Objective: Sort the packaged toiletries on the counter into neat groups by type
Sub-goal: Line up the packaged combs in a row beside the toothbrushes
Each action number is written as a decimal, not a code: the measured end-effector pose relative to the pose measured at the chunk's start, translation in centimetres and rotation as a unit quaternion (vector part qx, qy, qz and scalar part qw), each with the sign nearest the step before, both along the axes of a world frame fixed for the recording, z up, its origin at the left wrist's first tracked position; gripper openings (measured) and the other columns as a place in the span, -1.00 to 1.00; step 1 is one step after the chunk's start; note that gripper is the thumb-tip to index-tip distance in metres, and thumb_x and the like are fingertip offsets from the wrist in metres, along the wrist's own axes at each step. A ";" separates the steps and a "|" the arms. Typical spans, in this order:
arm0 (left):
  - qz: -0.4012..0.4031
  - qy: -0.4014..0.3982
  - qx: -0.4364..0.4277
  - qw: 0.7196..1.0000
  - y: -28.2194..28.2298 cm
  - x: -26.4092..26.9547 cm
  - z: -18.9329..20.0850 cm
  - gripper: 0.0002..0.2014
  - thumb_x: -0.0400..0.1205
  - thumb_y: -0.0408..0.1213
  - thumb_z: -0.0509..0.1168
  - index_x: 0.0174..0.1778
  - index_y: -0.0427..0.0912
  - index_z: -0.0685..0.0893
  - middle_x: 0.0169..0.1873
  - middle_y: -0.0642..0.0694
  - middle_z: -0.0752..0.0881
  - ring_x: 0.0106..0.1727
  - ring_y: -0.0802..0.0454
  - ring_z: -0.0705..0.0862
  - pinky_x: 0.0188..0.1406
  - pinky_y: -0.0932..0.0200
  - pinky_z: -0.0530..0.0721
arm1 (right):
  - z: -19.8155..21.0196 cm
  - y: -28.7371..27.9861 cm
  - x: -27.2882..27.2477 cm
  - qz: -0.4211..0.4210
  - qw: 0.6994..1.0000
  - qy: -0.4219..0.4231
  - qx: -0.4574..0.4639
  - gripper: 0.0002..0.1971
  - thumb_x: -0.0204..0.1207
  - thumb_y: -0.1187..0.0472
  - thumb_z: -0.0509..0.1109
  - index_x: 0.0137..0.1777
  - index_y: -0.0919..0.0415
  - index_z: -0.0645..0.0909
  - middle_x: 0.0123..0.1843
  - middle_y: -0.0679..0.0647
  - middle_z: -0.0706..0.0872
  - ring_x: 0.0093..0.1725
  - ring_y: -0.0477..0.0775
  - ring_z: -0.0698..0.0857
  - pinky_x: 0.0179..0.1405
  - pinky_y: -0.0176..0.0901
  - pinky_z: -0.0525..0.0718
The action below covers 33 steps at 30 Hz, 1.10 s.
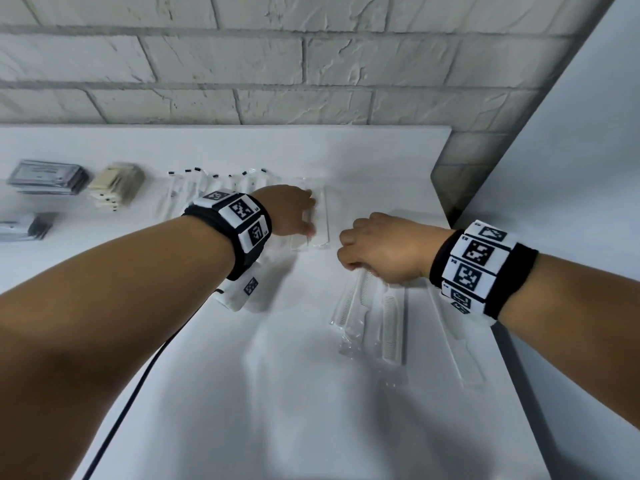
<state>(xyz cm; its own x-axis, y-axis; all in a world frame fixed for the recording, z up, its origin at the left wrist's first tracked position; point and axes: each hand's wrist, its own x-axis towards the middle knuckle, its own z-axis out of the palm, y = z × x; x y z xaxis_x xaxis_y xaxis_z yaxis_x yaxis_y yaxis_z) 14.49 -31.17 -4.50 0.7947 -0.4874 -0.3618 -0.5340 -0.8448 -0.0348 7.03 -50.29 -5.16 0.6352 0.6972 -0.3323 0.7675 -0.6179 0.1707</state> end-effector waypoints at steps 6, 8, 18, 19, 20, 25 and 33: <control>0.009 0.007 -0.009 1.000 0.0 -0.2 -0.1 -0.40 0.64 0.12 0.20 0.55 -0.12 0.40 0.61 -0.10 0.31 0.56 -0.12 0.36 0.46 0.02 0.36 | -0.1 0.1 -0.1 0.051 0.998 -0.023 -0.010 -0.81 0.36 0.31 0.27 -0.09 0.01 0.53 -0.09 -0.05 0.55 -0.10 0.10 0.51 -0.13 -0.11 0.32; 0.014 0.008 -0.018 1.000 0.1 -0.2 -0.1 -0.45 0.62 0.11 0.24 0.45 -0.13 0.50 0.55 -0.10 0.40 0.49 -0.13 0.44 0.42 0.01 0.41 | 0.2 0.1 -0.1 0.048 0.999 -0.011 -0.009 -0.82 0.35 0.30 0.28 -0.11 0.01 0.56 -0.08 -0.04 0.55 -0.09 0.10 0.53 -0.11 -0.11 0.38; 0.024 0.005 -0.026 0.999 0.0 0.2 -0.2 -0.35 0.65 0.13 0.18 0.60 -0.13 0.32 0.64 -0.06 0.23 0.61 -0.09 0.27 0.50 0.05 0.27 | 2.6 -1.5 5.5 -0.169 0.947 -0.141 0.234 -0.81 0.40 0.45 0.33 -0.02 0.25 0.60 0.01 0.23 0.56 -0.25 0.32 0.59 -0.37 -0.06 0.42; 0.023 0.006 -0.027 0.999 -0.1 0.3 -0.2 -0.36 0.65 0.13 0.18 0.59 -0.14 0.34 0.63 -0.08 0.27 0.60 -0.10 0.30 0.50 0.03 0.30 | 1.9 -1.5 5.9 -0.199 0.943 -0.140 0.225 -0.78 0.44 0.45 0.32 0.05 0.26 0.59 0.07 0.24 0.55 -0.20 0.33 0.60 -0.33 -0.05 0.42; 0.021 0.006 -0.030 0.999 -0.1 0.3 -0.3 -0.37 0.64 0.12 0.19 0.56 -0.15 0.37 0.61 -0.09 0.30 0.58 -0.11 0.32 0.50 0.02 0.34 | 1.0 -1.6 6.1 -0.229 0.941 -0.127 0.215 -0.72 0.47 0.46 0.29 0.15 0.24 0.57 0.14 0.22 0.53 -0.14 0.33 0.62 -0.29 -0.05 0.44; 0.011 0.000 -0.047 0.999 -0.4 0.6 -0.5 -0.33 0.65 0.10 0.20 0.64 -0.12 0.24 0.66 -0.05 0.18 0.64 -0.08 0.23 0.57 0.01 0.25 | -0.1 -1.8 6.8 -0.359 0.910 -0.029 0.205 -0.67 0.64 0.22 0.20 0.38 0.07 0.55 0.37 0.06 0.55 0.29 0.21 0.59 0.20 -0.03 0.53; 0.028 0.012 -0.054 0.998 -1.2 1.1 -1.1 -0.28 0.56 0.13 0.32 0.59 -0.10 0.35 0.56 -0.08 0.41 0.56 -0.09 0.37 0.52 -0.04 0.35 | -0.7 1.4 7.2 -0.374 0.917 0.049 0.132 -0.26 0.45 -0.31 0.34 0.57 0.03 0.39 0.59 0.00 0.42 0.55 0.11 0.40 0.48 -0.01 0.39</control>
